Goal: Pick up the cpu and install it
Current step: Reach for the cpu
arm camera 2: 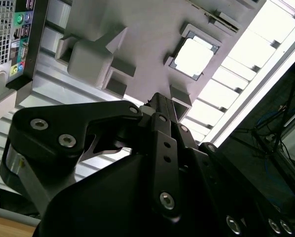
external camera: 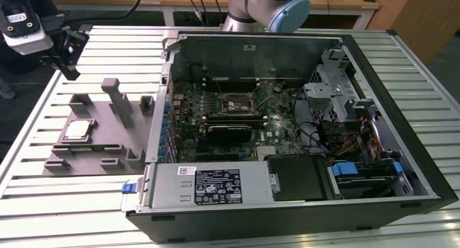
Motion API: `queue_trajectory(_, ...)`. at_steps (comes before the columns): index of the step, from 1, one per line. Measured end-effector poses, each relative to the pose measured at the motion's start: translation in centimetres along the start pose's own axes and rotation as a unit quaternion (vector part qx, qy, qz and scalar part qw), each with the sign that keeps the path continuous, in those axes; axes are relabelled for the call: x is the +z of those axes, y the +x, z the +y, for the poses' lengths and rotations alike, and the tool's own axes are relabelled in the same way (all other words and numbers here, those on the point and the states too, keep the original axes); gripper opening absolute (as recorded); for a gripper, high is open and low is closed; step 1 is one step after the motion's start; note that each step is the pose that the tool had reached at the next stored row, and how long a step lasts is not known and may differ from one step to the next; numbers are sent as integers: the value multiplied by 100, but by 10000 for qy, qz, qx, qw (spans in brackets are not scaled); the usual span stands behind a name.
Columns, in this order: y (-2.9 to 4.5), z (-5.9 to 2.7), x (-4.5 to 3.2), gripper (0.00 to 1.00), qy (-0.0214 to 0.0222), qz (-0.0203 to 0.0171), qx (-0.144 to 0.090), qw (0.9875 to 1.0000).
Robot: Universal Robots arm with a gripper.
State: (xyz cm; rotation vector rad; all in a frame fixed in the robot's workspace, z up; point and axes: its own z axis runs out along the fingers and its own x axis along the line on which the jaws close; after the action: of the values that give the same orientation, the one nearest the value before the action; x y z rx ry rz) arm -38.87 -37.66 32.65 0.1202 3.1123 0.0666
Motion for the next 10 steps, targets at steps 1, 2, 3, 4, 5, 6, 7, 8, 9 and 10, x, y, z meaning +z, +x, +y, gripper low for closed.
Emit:
queue_trajectory(1,4,-1,7,11,0,1,0,10000)
queue_trajectory(2,8,-1,15,11,0,0,0,10000)
queue_trajectory(3,12,-2,23,11,0,1,0,10000)
queue_trajectory(4,17,-3,30,11,0,1,0,10000)
queue_trajectory(5,22,-3,36,11,1,1,0,10000)
queue_trajectory(6,26,-4,43,11,0,0,0,10000)
queue_trajectory(7,30,-4,48,11,0,1,0,10000)
queue_trajectory(8,35,-5,54,11,0,1,0,10000)
queue_trajectory(9,40,-6,60,11,0,1,0,10000)
queue_trajectory(10,45,-6,66,11,0,1,0,10000)
